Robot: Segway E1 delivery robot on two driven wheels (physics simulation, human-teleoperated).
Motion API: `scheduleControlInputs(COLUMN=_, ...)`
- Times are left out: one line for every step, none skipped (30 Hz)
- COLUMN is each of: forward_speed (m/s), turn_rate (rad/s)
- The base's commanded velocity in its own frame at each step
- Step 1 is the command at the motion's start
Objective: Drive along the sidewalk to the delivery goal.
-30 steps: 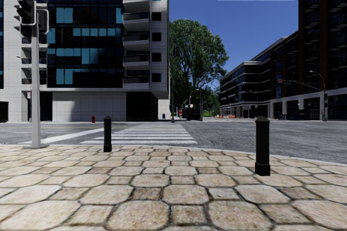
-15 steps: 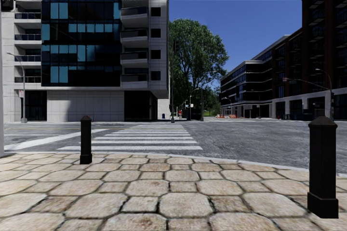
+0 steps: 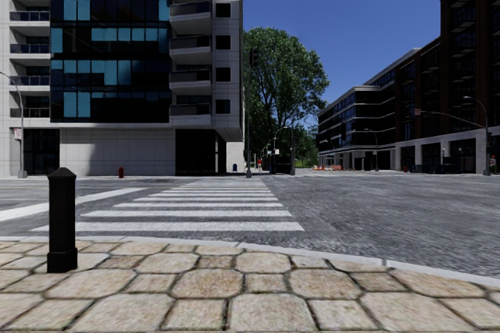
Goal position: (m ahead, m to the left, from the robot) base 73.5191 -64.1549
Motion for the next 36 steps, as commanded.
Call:
scheduleControlInputs(forward_speed=2.00, turn_rate=0.00)
scheduleControlInputs(forward_speed=2.00, turn_rate=0.00)
scheduleControlInputs(forward_speed=2.00, turn_rate=0.00)
scheduleControlInputs(forward_speed=2.00, turn_rate=0.00)
scheduleControlInputs(forward_speed=2.00, turn_rate=0.00)
scheduleControlInputs(forward_speed=2.00, turn_rate=0.00)
scheduleControlInputs(forward_speed=2.00, turn_rate=0.00)
scheduleControlInputs(forward_speed=2.00, turn_rate=0.00)
scheduleControlInputs(forward_speed=2.00, turn_rate=0.00)
scheduleControlInputs(forward_speed=2.00, turn_rate=0.00)
scheduleControlInputs(forward_speed=2.00, turn_rate=0.04)
scheduleControlInputs(forward_speed=2.00, turn_rate=0.08)
scheduleControlInputs(forward_speed=2.00, turn_rate=0.08)
scheduleControlInputs(forward_speed=2.00, turn_rate=0.10)
scheduleControlInputs(forward_speed=2.00, turn_rate=0.13)
scheduleControlInputs(forward_speed=2.00, turn_rate=0.17)
scheduleControlInputs(forward_speed=2.00, turn_rate=0.17)
scheduleControlInputs(forward_speed=2.00, turn_rate=0.21)
scheduleControlInputs(forward_speed=2.00, turn_rate=0.26)
scheduleControlInputs(forward_speed=2.00, turn_rate=0.26)
scheduleControlInputs(forward_speed=2.00, turn_rate=0.27)
scheduleControlInputs(forward_speed=2.00, turn_rate=0.28)
scheduleControlInputs(forward_speed=2.00, turn_rate=0.12)
scheduleControlInputs(forward_speed=2.00, turn_rate=0.12)
scheduleControlInputs(forward_speed=2.00, turn_rate=0.00)
scheduleControlInputs(forward_speed=2.00, turn_rate=0.00)
scheduleControlInputs(forward_speed=2.00, turn_rate=0.00)
scheduleControlInputs(forward_speed=2.00, turn_rate=0.00)
scheduleControlInputs(forward_speed=2.00, turn_rate=0.00)
scheduleControlInputs(forward_speed=2.00, turn_rate=0.00)
scheduleControlInputs(forward_speed=2.00, turn_rate=0.00)
scheduleControlInputs(forward_speed=2.00, turn_rate=0.00)
scheduleControlInputs(forward_speed=2.00, turn_rate=0.00)
scheduleControlInputs(forward_speed=1.88, turn_rate=0.00)
scheduleControlInputs(forward_speed=1.88, turn_rate=0.00)
scheduleControlInputs(forward_speed=1.65, turn_rate=0.00)
